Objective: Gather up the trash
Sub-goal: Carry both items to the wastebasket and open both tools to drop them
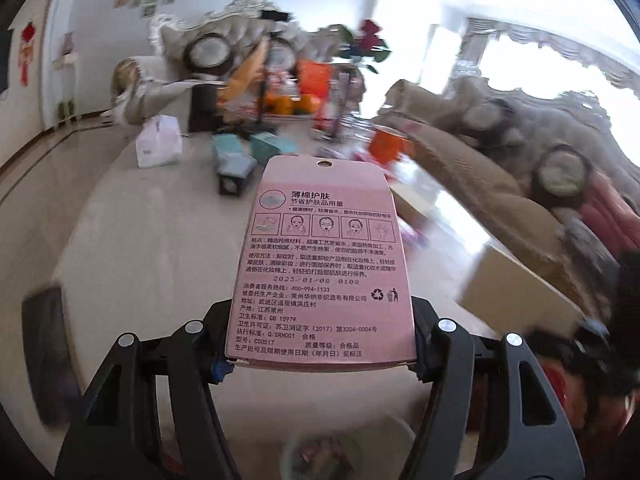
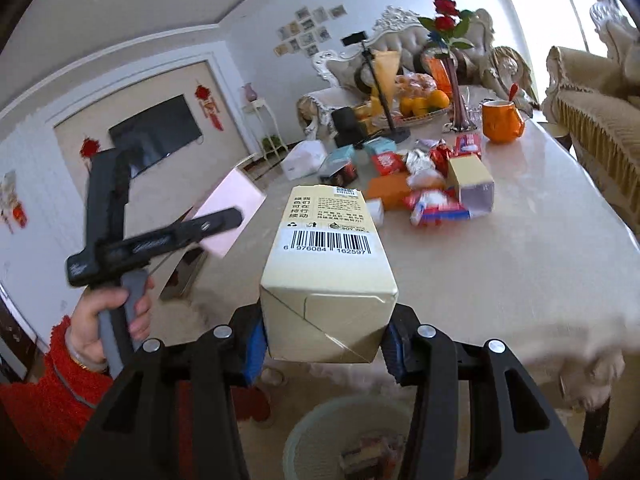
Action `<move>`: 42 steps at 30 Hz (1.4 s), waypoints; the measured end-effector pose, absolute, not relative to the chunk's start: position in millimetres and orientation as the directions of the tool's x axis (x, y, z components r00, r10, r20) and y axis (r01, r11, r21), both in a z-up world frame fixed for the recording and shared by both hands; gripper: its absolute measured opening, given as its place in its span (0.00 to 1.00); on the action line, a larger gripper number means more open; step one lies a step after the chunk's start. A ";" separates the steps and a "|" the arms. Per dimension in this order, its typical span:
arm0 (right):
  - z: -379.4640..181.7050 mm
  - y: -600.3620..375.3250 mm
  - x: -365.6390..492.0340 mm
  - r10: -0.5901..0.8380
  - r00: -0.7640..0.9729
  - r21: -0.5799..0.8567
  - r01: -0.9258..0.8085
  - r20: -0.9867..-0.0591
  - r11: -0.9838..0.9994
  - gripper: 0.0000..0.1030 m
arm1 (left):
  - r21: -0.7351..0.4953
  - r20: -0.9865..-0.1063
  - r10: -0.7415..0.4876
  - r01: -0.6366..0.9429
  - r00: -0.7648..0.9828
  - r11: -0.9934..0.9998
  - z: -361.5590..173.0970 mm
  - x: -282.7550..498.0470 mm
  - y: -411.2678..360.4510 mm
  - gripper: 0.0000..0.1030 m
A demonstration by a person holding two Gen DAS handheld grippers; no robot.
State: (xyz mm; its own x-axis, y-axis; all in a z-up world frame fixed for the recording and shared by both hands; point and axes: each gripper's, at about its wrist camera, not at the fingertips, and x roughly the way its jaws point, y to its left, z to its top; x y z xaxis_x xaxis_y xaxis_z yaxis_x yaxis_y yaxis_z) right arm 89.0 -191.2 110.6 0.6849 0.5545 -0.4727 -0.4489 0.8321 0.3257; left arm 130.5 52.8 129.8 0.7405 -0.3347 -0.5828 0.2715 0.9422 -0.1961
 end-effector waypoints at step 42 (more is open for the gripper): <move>-107.8 -179.3 53.8 0.298 0.371 0.282 -0.097 -0.880 0.954 0.68 | -0.189 -0.904 -0.238 0.167 0.355 0.968 -144.2 54.3 0.4 0.92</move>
